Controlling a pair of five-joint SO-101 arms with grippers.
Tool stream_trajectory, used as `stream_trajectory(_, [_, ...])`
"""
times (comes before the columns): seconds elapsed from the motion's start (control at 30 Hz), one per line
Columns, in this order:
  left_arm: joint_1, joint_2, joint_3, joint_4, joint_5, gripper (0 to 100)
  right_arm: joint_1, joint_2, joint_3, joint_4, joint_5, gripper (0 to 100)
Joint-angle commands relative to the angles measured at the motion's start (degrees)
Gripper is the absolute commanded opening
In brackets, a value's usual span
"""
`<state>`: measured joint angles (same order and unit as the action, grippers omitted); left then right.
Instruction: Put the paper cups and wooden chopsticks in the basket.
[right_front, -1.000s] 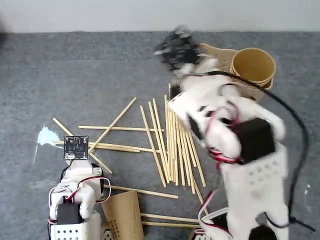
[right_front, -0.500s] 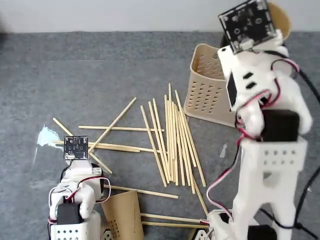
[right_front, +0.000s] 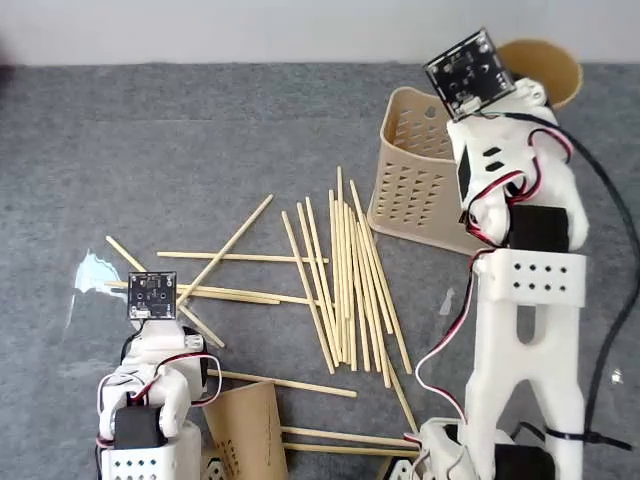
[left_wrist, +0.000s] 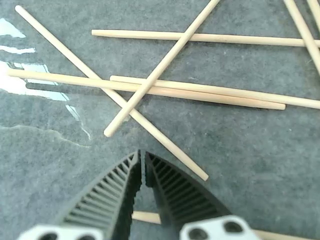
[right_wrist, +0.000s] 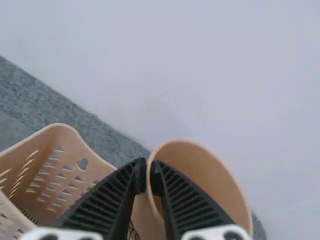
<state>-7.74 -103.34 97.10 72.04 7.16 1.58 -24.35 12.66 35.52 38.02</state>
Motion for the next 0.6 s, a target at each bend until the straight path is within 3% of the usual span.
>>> stream_trajectory(0.0, [-0.09, -0.88, -0.66, 0.35, -0.53, 1, 0.84, -1.27, -0.44, 1.19, 0.53, 2.4])
stream_trajectory(0.07, [-0.09, -0.88, -0.66, 0.35, -0.53, 1, 0.75, -2.86, -0.35, 3.12, 0.09, 7.3])
stream_trajectory(0.2, [-0.09, -0.88, -0.66, 0.35, -0.53, 1, 0.66, -7.78, -0.44, 7.78, -8.70, 16.8])
stream_trajectory(0.57, [-0.09, -0.88, -0.66, 0.35, -0.53, 1, -3.21, -22.29, -0.18, 29.41, -23.47, 17.1])
